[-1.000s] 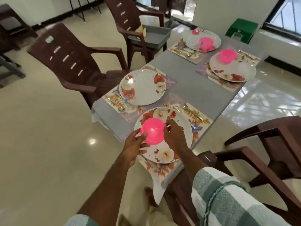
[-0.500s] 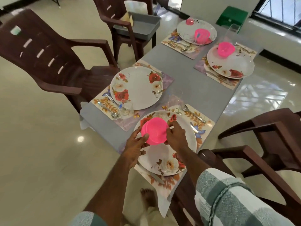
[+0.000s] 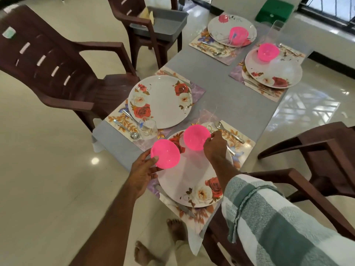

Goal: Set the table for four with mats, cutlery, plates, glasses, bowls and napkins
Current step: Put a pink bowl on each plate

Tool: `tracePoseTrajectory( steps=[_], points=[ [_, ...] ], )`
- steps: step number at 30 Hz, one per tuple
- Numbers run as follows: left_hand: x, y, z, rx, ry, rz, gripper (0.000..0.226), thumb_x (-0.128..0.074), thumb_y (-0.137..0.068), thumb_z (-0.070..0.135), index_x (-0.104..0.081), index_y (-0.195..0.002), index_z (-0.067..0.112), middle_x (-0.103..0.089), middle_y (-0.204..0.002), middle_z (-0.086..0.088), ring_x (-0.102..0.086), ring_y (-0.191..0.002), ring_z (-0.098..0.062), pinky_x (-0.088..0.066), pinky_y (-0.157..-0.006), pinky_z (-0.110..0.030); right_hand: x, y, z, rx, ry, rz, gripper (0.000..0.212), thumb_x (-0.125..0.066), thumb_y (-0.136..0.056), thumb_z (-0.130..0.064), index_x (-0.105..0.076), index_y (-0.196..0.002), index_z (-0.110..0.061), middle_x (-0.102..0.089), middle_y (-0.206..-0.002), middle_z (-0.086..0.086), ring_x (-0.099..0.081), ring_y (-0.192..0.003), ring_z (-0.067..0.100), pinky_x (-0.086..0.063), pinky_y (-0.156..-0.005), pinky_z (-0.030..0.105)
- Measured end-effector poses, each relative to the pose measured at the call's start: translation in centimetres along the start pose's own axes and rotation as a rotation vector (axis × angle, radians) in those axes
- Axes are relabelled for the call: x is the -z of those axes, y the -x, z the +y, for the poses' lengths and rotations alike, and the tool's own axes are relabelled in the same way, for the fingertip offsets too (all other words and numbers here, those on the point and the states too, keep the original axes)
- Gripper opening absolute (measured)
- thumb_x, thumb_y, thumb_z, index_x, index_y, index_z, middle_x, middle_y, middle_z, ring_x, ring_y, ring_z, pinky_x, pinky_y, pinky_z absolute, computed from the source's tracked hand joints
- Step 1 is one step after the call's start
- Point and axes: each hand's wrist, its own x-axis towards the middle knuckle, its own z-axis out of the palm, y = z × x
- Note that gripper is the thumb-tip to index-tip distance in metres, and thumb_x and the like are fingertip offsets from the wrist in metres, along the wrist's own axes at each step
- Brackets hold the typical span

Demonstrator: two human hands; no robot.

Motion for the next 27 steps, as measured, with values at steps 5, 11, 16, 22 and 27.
tracePoseTrajectory(
  steps=[5,11,16,22,27],
  points=[
    [0.3,0.4,0.4,-0.002,-0.018,-0.014,0.04,-0.07,-0.091,0.016,-0.061,-0.128,0.028,-0.071,-0.116,-0.008,-0.074,-0.094,-0.032,-0.06,-0.068,-0.037,-0.2,-0.7,0.4,0.062,0.066,-0.014,0.023,-0.046,-0.098,-0.012,-0.056,-0.118,-0.016,-0.069,-0.111,0.02,-0.065,-0.104,0.041,-0.052,-0.085,0.044],
    [0.6,0.2,0.7,0.018,-0.056,-0.002,0.039,-0.073,-0.089,0.02,-0.063,-0.126,0.019,-0.072,-0.115,-0.011,-0.073,-0.094,-0.034,-0.059,-0.073,-0.041,-0.3,-0.7,0.2,0.084,0.052,-0.018,0.024,-0.053,-0.098,-0.023,-0.055,-0.121,-0.016,-0.068,-0.113,0.021,-0.065,-0.105,0.042,-0.054,-0.088,0.047],
    [1.3,0.4,2.2,0.009,-0.133,-0.03,0.034,-0.066,-0.094,0.029,-0.064,-0.127,0.02,-0.071,-0.116,-0.012,-0.072,-0.09,-0.035,-0.057,-0.065,-0.04,0.0,1.4,0.2,0.249,0.112,0.108,0.028,-0.058,-0.097,-0.023,-0.057,-0.12,-0.007,-0.063,-0.115,0.015,-0.059,-0.105,0.033,-0.048,-0.087,0.042],
    [3.5,0.6,5.9,-0.044,-0.133,-0.078,0.054,-0.063,-0.08,0.045,-0.064,-0.124,0.015,-0.071,-0.102,-0.013,-0.068,-0.076,-0.027,-0.048,-0.062,-0.034,-0.7,5.0,-2.9,0.486,-0.077,0.042,0.015,-0.05,-0.102,-0.018,-0.061,-0.098,-0.01,-0.061,-0.086,0.002,-0.058,-0.08,0.026,-0.039,-0.07,0.032],
    [7.8,-0.9,10.3,-0.098,-0.141,-0.107,0.044,-0.061,-0.08,0.045,-0.068,-0.113,0.016,-0.072,-0.092,-0.008,-0.067,-0.072,-0.023,-0.046,-0.061,-0.033,-3.0,8.8,-10.3,0.587,-0.256,-0.041,0.023,-0.052,-0.101,-0.033,-0.065,-0.096,-0.015,-0.067,-0.072,-0.004,-0.066,-0.068,0.016,-0.052,-0.064,0.034]
  ],
)
